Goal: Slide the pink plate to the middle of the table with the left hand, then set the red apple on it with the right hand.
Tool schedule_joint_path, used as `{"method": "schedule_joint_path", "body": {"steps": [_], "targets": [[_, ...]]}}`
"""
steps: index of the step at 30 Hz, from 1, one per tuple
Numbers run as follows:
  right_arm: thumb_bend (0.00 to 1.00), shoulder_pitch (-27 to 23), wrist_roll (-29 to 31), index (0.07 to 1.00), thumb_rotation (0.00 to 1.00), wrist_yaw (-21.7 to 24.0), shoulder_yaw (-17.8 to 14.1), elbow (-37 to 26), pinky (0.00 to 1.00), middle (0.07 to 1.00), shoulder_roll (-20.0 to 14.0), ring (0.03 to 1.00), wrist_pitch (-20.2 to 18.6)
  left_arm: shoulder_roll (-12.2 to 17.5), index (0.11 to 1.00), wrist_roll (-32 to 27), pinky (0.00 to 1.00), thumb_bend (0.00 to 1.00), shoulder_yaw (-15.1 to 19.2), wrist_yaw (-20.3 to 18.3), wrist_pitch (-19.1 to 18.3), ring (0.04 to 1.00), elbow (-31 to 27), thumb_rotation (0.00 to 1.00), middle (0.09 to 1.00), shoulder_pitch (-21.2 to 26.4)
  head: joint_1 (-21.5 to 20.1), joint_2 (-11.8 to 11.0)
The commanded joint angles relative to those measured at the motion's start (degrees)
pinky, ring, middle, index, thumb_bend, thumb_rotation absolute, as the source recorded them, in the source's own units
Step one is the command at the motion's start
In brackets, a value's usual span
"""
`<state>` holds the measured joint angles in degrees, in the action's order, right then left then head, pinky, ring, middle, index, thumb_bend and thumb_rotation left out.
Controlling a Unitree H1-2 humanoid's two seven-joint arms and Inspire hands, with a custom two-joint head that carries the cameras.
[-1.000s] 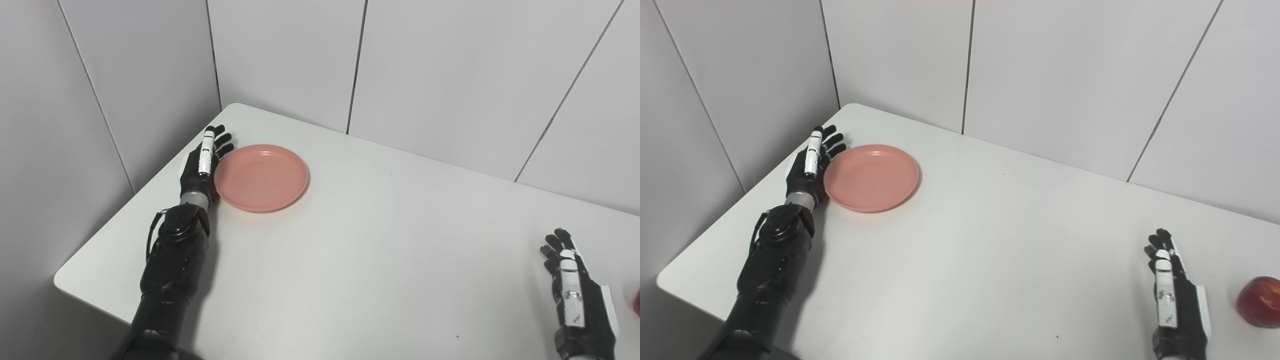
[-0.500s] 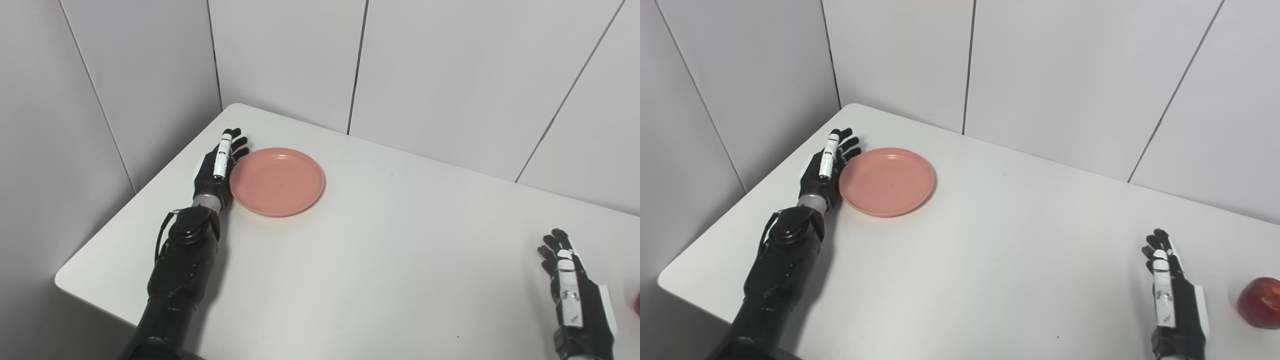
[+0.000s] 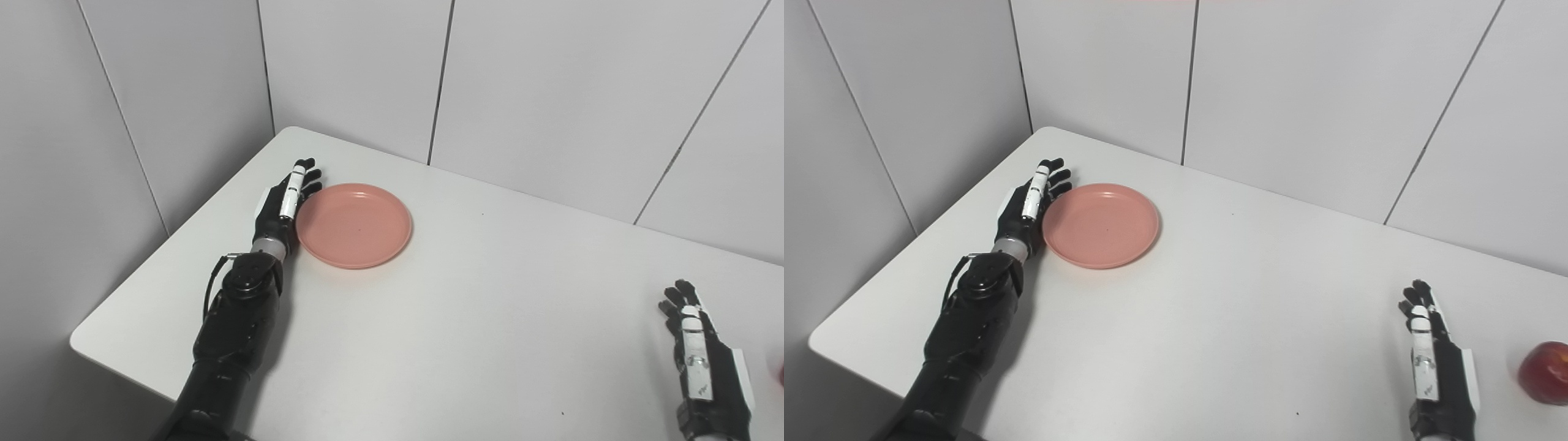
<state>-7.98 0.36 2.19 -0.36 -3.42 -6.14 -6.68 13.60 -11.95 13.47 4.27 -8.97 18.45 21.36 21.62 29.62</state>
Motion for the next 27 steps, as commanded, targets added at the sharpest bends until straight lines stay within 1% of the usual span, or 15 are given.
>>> {"method": "schedule_joint_path", "body": {"steps": [1,7,10,16,21,27], "targets": [[0.08,-1.14,-0.30,0.923,1.00,0.17,-0.12,-1.88,0.98,0.920,-0.26,0.917,0.70,-0.85,0.854,0.52,0.87,0.32,-1.74,-1.69,0.16,0.873,0.00,1.00,0.878,2.38,0.02,0.09],[0.08,-1.09,-0.16,0.927,1.00,0.03,-0.19,-2.16,0.97,0.924,-0.02,0.918,0.28,-1.25,0.858,0.56,0.87,0.34,-2.51,-1.81,0.42,0.874,0.28,1.00,0.881,2.85,-0.33,0.33],[0.08,-1.03,-1.03,0.917,1.00,-0.28,0.04,-2.46,0.94,0.912,-0.09,0.905,0.07,-1.59,0.855,0.67,0.87,0.34,-2.95,-1.54,0.03,0.870,-0.13,1.00,0.876,3.09,-0.37,0.34],[0.09,-1.01,-0.58,0.927,1.00,0.09,-0.16,-2.23,0.96,0.921,0.05,0.915,0.53,-2.45,0.856,0.52,0.87,0.35,-3.91,-2.11,0.69,0.871,0.51,1.00,0.879,3.76,-0.81,0.56],[0.09,-1.00,-0.92,0.918,1.00,-0.09,-0.11,-2.03,0.94,0.917,0.13,0.913,0.85,-2.91,0.858,0.74,0.88,0.35,-4.80,-2.54,1.47,0.881,1.13,1.00,0.886,4.09,-1.03,0.66],[0.09,-0.98,-0.79,0.918,1.00,-0.02,-0.11,-1.95,0.93,0.916,0.25,0.912,1.17,-3.49,0.861,1.01,0.88,0.35,-5.30,-3.11,1.54,0.884,1.63,1.00,0.890,4.28,-1.56,0.96]]}}
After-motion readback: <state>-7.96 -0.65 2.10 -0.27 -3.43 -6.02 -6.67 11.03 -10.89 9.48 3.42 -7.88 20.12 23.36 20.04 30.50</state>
